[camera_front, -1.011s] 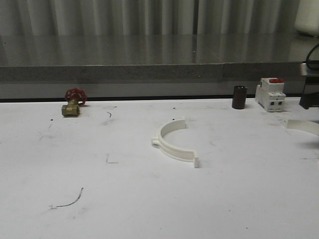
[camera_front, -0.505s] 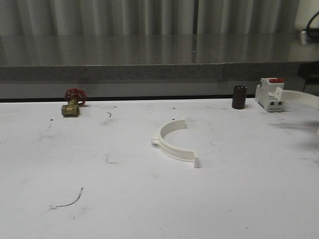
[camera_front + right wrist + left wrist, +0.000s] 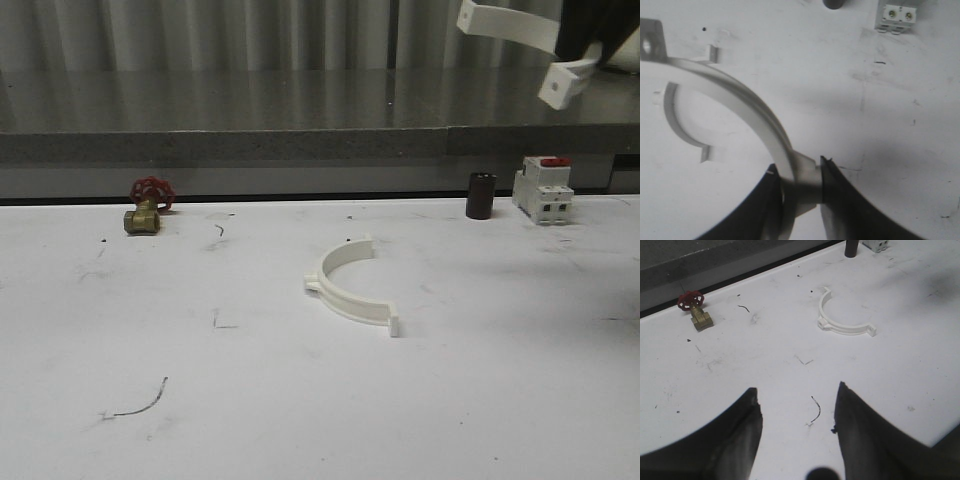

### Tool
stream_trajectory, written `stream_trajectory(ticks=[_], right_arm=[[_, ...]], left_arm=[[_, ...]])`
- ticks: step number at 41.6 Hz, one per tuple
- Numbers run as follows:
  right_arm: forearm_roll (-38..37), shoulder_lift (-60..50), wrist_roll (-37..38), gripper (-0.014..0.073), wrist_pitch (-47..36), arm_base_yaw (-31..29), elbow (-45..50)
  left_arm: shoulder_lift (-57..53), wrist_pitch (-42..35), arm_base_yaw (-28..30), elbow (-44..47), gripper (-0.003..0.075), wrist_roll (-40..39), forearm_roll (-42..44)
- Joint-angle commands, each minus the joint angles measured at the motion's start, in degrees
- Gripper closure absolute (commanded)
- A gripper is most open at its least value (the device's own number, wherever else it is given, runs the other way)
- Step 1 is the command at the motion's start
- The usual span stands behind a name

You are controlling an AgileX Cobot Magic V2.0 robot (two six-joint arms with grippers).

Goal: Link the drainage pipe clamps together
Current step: 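Lift the second clamp with the right gripper toward the first clamp, then lower the held clamp against the first clamp's open ends, closing the ring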

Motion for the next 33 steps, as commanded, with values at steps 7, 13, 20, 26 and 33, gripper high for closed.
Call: stream_trajectory(ticks=[7,13,20,26,33], right_arm=[[-6.67,1.71,14.07,0.0411,-0.59,5.13,-2.24],[-6.83,7.05,15.26,0.0411,-1.07,5.76,-2.24],[-5.88,12.36,15.26,0.0411,-3.19,6.42,-2.24],[-4.64,15.46,15.26,0.0411,-5.94,6.57,-2.24],[-3.85,18.01,15.53,0.0411,-8.64,6.7,-2.24]], left_arm=[[0.07,-3.96,0.05,-1.53,0.0386,-0.21,0.61],[0.07,-3.96,0.05,-1.53,0.0386,-0.21,0.61],[0.07,-3.96,0.05,-1.53,0.0386,-0.21,0.61],[0.07,-3.96,0.05,-1.53,0.0386,-0.21,0.61],[0.07,-3.96,0.05,-1.53,0.0386,-0.21,0.61]])
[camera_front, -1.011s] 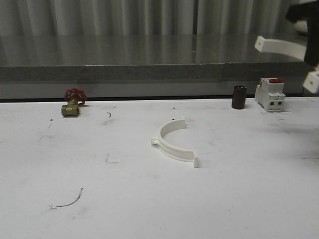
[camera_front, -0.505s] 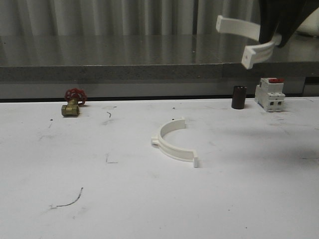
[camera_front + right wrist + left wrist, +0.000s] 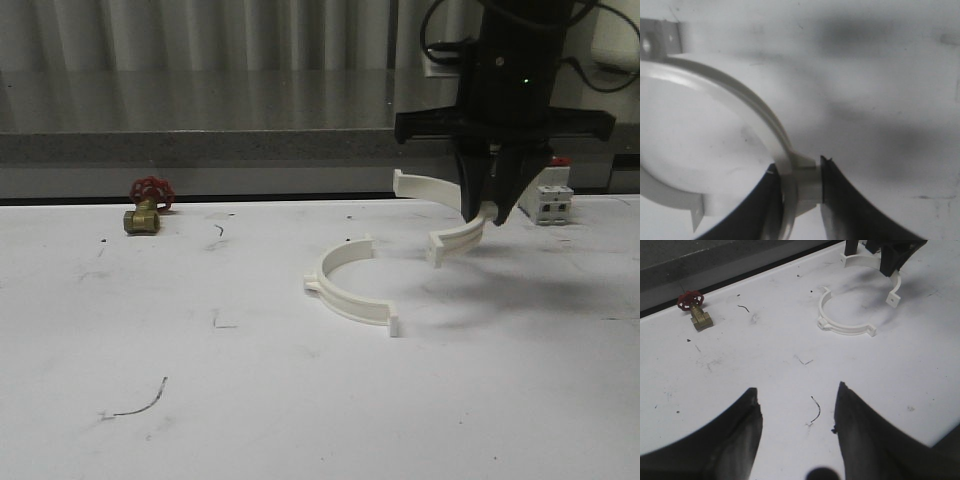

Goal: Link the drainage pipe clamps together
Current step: 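Lower the held clamp against the first clamp's open ends, closing the ring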

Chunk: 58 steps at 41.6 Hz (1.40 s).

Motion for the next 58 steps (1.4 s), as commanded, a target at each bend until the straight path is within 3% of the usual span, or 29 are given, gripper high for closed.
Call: stream_trajectory(ticks=[1,58], right_arm=[[0.09,-1.89,0.81,0.0411,-2.93,0.21,-1.64],[1.78,4.7,1.68,0.0411,-7.13,1.49,-1.64]], left_arm=[[0.07,-3.96,0.05,-1.53,0.0386,-0.21,0.61],[0.07,-3.96,0.05,-1.53,0.0386,-0.21,0.61]])
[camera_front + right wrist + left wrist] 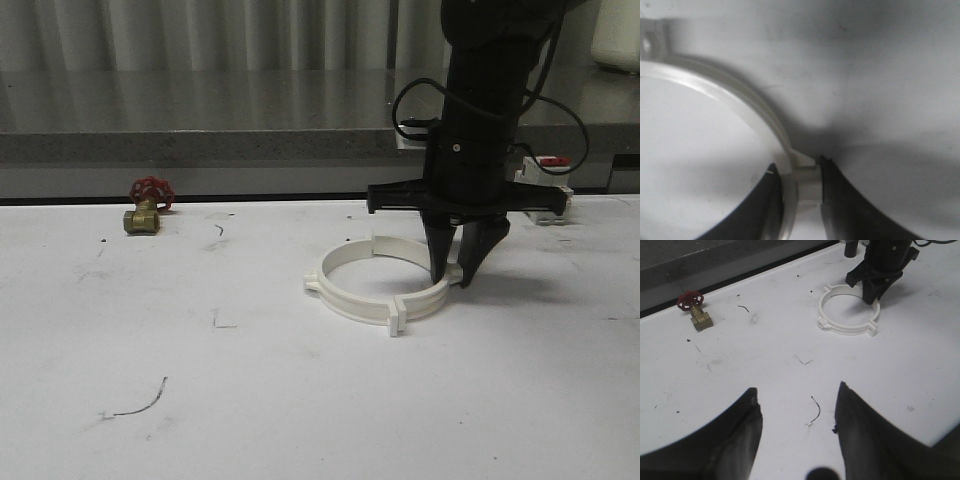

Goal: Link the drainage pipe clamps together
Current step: 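Lower the held clamp against the first clamp's open ends, closing the ring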

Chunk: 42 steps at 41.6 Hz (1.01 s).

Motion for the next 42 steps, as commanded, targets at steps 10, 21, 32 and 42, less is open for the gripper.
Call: stream_trajectory(ticks=[10,21,32,42], right_arm=[[0.12,-3.38,0.03,0.0411,-1.05,0.13,-1.62],[0.43,-3.38,0.1,0.041,-1.0,0.13,-1.62],[0.43,-3.38,0.1,0.041,-0.28,0.13,-1.62],[0.43,-3.38,0.1,0.041,0.25,0.13,-1.62]], left_arm=[[0.07,-3.96,0.05,-1.53,0.0386,-0.21,0.61],[0.07,-3.96,0.05,-1.53,0.0386,-0.21,0.61],[0.07,-3.96,0.05,-1.53,0.0386,-0.21,0.61],[0.07,-3.96,0.05,-1.53,0.0386,-0.21,0.61]])
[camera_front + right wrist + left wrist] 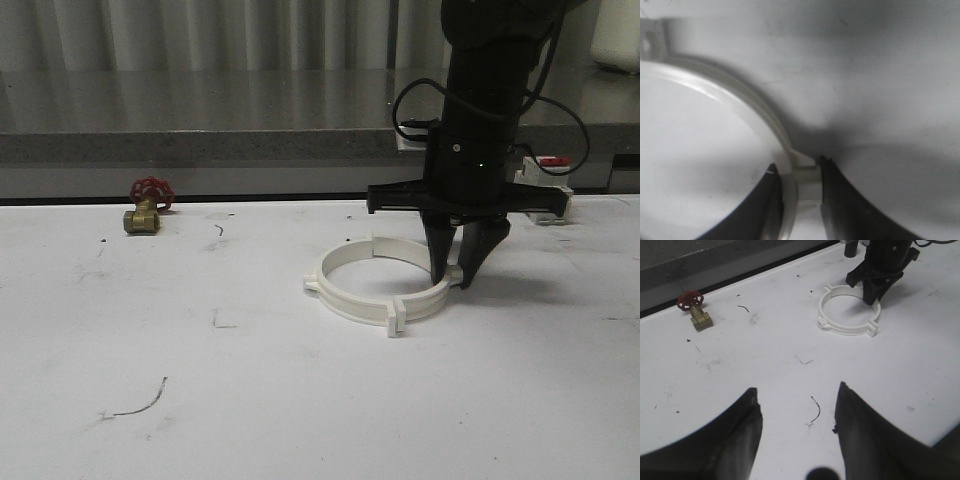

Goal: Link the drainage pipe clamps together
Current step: 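Lower the held clamp against the first clamp's open ends, closing the ring, then open the right gripper and lift it away from the ring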

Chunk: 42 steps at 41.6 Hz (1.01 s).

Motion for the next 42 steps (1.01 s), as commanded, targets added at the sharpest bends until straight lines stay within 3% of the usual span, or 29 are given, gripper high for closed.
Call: stream_trajectory(ticks=[1,36,42], right_arm=[[0.0,-3.38,0.02,0.041,-0.22,0.13,-1.62],[0.0,-3.38,0.02,0.0406,-0.32,0.13,-1.62],[0.0,-3.38,0.02,0.0347,-0.32,0.13,-1.62]], left_arm=[[0.07,-3.96,0.05,-1.53,0.0386,-0.21,0.61],[0.07,-3.96,0.05,-1.53,0.0386,-0.21,0.61],[0.07,-3.96,0.05,-1.53,0.0386,-0.21,0.61]])
